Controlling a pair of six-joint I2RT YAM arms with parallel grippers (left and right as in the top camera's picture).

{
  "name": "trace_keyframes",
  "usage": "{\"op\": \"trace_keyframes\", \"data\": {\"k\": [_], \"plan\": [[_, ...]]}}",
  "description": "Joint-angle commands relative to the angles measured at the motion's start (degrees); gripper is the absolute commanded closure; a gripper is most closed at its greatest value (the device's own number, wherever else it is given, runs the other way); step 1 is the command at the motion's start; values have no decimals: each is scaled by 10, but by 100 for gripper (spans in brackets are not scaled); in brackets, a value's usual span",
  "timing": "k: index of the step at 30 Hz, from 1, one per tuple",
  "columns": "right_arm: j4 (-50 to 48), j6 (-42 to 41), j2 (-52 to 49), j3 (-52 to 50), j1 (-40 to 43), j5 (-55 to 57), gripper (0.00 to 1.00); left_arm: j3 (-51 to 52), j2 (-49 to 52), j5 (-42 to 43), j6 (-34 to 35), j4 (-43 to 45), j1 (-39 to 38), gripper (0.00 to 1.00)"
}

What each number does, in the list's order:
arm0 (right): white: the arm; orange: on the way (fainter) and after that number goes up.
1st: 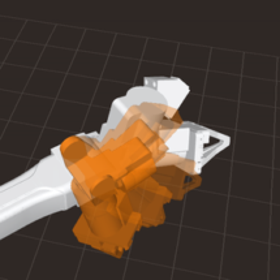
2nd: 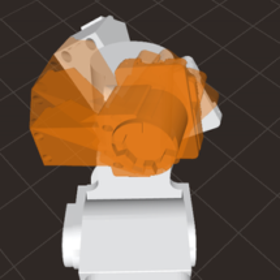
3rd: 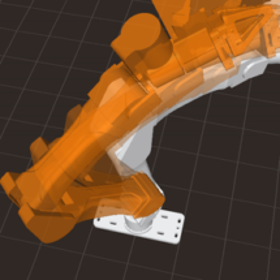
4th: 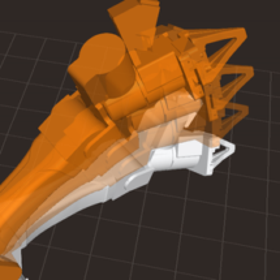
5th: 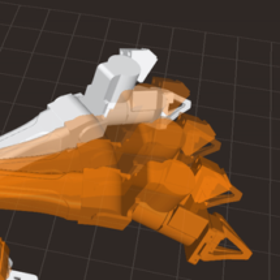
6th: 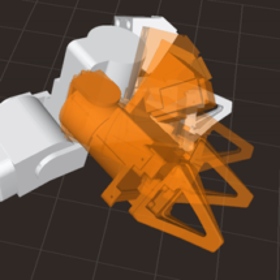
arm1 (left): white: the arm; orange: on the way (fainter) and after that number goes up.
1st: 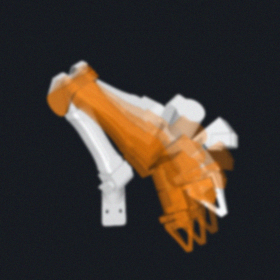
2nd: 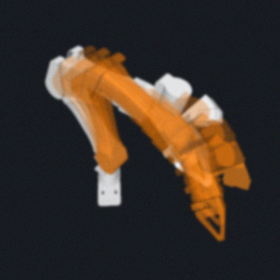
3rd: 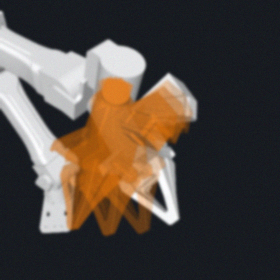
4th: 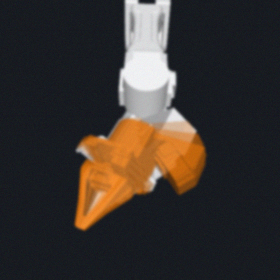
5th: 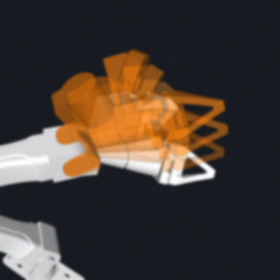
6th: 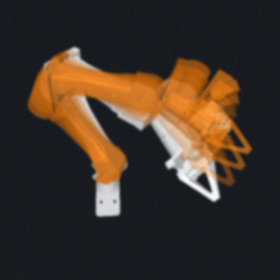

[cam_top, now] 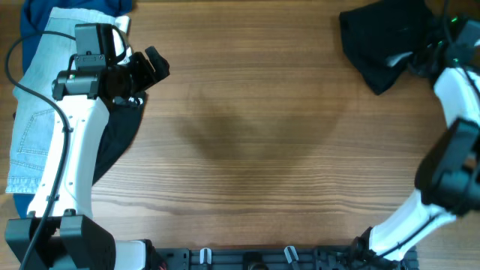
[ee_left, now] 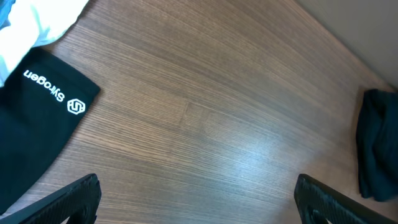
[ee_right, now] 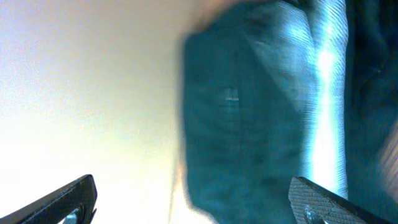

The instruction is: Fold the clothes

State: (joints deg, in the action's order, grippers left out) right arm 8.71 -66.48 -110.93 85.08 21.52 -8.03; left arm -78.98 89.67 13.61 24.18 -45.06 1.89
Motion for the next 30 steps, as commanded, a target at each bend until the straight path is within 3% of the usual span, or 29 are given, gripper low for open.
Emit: {"op": "trace_keyframes", "data": {"k": [1, 5, 8, 10, 13, 18, 21, 24, 27, 30], "plan": [[68, 136, 139, 7, -1, 36, 0, -6, -4, -2, -13, -5, 2, 0], [183, 329, 252, 7, -4, 41, 0, -6, -4, -2, -13, -7, 2, 0], [254, 672, 302, 7, -38, -53, 0, -6, -4, 4, -7, -7, 2, 0], [316, 816, 314, 7, -74, -166, 0, -6, -4, 4, -7, -7, 2, 0], [373, 813, 309, 7, -108, -203, 0, -6, -4, 4, -7, -7, 2, 0], [377, 813, 305, 7, -110, -202, 0, -6, -4, 4, -7, -7, 2, 0], [371, 815, 305, 7, -110, -86, 0, -6, -4, 4, -7, -7, 2, 0], [398, 814, 319, 6, -110, -68, 0, -6, -4, 4, -7, -7, 2, 0], [409, 827, 411, -42, -119, -63, 0, -6, -4, 4, -7, -7, 2, 0], [324, 811, 541, -157, -119, -68, 0, -6, -4, 4, -7, -7, 2, 0]]}}
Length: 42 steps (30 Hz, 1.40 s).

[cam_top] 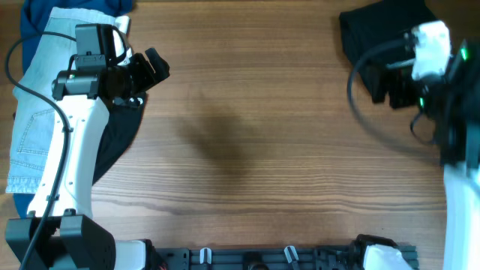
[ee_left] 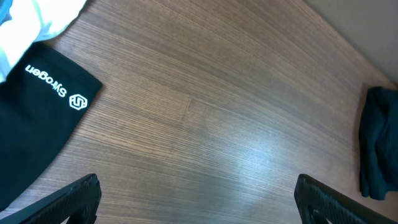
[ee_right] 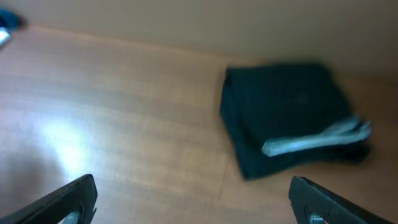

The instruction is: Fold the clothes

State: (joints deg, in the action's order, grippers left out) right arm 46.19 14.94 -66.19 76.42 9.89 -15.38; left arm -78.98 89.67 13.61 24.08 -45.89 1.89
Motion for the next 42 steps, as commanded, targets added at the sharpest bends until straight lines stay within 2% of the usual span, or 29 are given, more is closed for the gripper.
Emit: {"op": "trace_keyframes", "data": {"k": [1, 3, 5, 9, 12, 15, 19, 21, 35, 38, 42], "plan": [[-123, -35, 152, -144, -3, 3, 0, -6, -4, 4, -5, 2, 2, 0], [-284, -107, 242, -289, -3, -4, 0, -6, -4, 4, -5, 2, 2, 0], [-431, -128, 294, -420, -3, -73, 0, -6, -4, 4, -5, 2, 2, 0], [-589, -158, 404, -633, -21, -95, 0, -6, -4, 4, -5, 2, 2, 0], [-585, -160, 477, -701, -49, -45, 0, -6, -4, 4, -5, 2, 2, 0], [-559, -201, 565, -753, -68, 45, 0, -6, -4, 4, -5, 2, 2, 0], [-469, -196, 635, -761, -69, 53, 0, -6, -4, 4, -6, 2, 2, 0], [-472, -194, 660, -761, -69, 55, 0, -6, -4, 4, -5, 2, 2, 0], [-470, -194, 659, -761, -69, 55, 0, -6, -4, 4, -5, 2, 2, 0], [-470, -195, 659, -761, -69, 55, 0, -6, -4, -35, -27, 2, 2, 0], [-470, -195, 659, -761, -69, 55, 0, -6, -4, -37, -28, -5, 2, 0]]}}
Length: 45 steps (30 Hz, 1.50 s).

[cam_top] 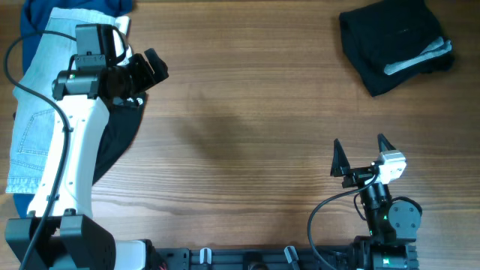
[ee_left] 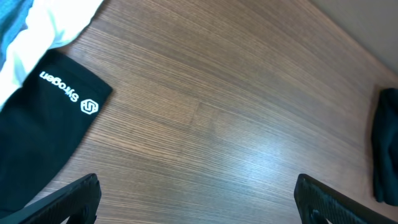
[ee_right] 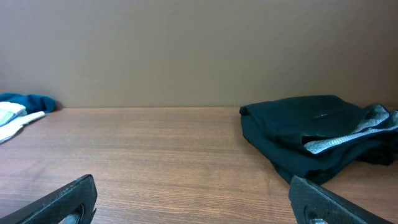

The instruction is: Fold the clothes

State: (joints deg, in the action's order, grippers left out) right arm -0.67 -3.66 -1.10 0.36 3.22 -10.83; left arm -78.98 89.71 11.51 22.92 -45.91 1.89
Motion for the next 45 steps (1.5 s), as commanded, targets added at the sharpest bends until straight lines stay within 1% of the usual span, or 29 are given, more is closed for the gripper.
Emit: {"op": "trace_keyframes", "data": {"k": [1, 4, 6, 9, 12, 14, 17, 18, 21, 25, 29, 39, 45], "plan": [[-1, -8, 8, -1, -2, 10, 0, -6, -5, -25, -20, -10, 2, 0], [-1, -8, 8, -1, -2, 10, 0, -3, -23, -44, -32, -15, 2, 0], [-1, -9, 8, -1, -2, 10, 0, 24, -58, -48, -61, 26, 0, 0], [-1, -9, 8, -1, -2, 10, 0, 102, -128, -50, -95, 107, -2, 0], [-1, -8, 8, -1, -2, 10, 0, 229, -221, -50, -121, 208, -2, 0], [-1, -9, 8, -1, -2, 10, 0, 299, -270, -50, -123, 260, -1, 0], [-1, -8, 8, -1, -2, 10, 0, 452, -391, -49, -122, 371, 14, 0], [-1, -9, 8, -1, -2, 10, 0, 513, -448, -49, -122, 410, 22, 0], [-1, -9, 8, -1, -2, 10, 0, 616, -558, -49, -122, 460, 37, 0], [-1, -9, 8, -1, -2, 10, 0, 701, -667, -49, -120, 470, 48, 0], [-1, -9, 8, -1, -2, 10, 0, 739, -734, -50, -120, 471, 51, 0], [-1, -8, 8, -1, -2, 10, 0, 783, -833, -50, -120, 470, 56, 0], [-1, -9, 8, -1, -2, 10, 0, 786, -893, -50, -120, 466, 56, 0]]}}
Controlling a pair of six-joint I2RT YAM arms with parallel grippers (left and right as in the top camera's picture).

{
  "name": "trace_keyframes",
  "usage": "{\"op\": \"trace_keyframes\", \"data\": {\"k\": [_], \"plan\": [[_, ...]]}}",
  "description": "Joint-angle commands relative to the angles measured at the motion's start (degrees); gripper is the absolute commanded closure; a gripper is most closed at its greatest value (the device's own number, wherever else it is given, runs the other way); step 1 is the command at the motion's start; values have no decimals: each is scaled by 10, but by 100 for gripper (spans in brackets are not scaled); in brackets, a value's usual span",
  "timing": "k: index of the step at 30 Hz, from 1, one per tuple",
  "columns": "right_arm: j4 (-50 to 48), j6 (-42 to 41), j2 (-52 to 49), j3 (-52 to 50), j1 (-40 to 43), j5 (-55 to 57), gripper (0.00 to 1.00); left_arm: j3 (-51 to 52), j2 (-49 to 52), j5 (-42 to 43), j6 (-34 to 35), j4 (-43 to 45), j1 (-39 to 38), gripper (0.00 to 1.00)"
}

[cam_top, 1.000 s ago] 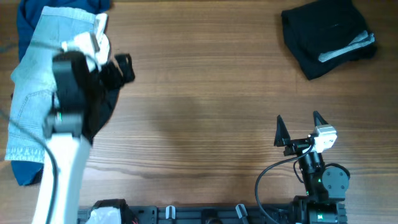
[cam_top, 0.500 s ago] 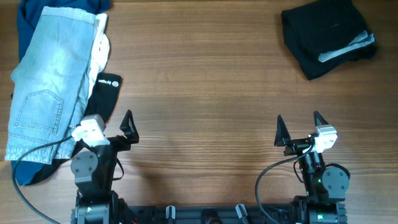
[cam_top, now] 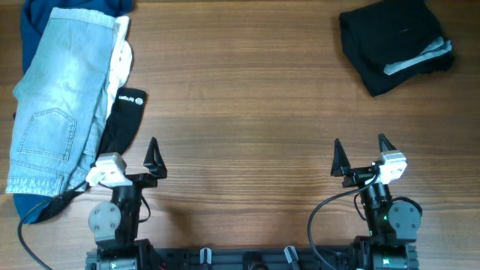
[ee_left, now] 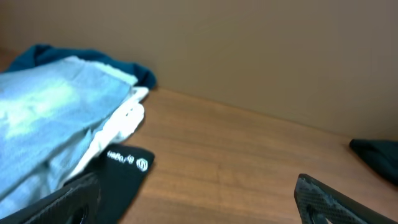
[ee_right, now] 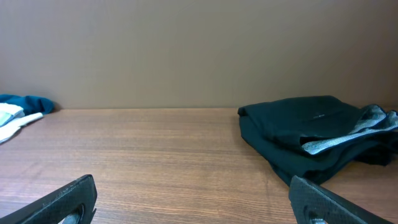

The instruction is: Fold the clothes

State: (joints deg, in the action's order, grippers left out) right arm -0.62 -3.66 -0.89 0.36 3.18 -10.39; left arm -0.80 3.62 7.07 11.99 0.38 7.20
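Observation:
A loose pile lies at the left: light blue jeans [cam_top: 60,97], a white garment [cam_top: 121,64], a black garment with a white logo [cam_top: 124,124] and a dark blue one [cam_top: 34,11] underneath. A folded black garment with a grey band [cam_top: 394,41] sits at the far right corner. My left gripper [cam_top: 127,157] stands open and empty at the front edge, near the black garment's lower end. My right gripper [cam_top: 360,150] stands open and empty at the front right. The left wrist view shows the jeans [ee_left: 43,118]; the right wrist view shows the folded garment [ee_right: 311,134].
The wooden table [cam_top: 247,112] stretches between the pile and the folded garment. A plain wall [ee_right: 199,50] rises behind the far edge. A black rail with clips [cam_top: 247,259] runs along the front between the two arm bases.
My left arm was stretched out over the edge of the left pile; now it is drawn back low at the front edge, gripper still open. The right arm and the clothes have not moved.
First my right gripper was open at the folded black garment in the far right corner, the left arm hanging over the pile. Then the right gripper was back from the garment, then down at the front edge. Now both arms sit at the front, empty.

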Motion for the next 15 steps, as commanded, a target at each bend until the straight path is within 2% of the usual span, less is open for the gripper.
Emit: {"op": "trace_keyframes", "data": {"k": [1, 7, 15], "plan": [[-2, -9, 6, -1, -2, 5, 0, 4, -35, -5, -11, 5, 3, 0], [-2, -9, 6, -1, -2, 5, 0, 4, -35, -7, -11, -44, 3, 0], [-2, -8, 6, -1, -2, 5, 0, 4, -35, -10, -11, -43, 3, 0]]}}
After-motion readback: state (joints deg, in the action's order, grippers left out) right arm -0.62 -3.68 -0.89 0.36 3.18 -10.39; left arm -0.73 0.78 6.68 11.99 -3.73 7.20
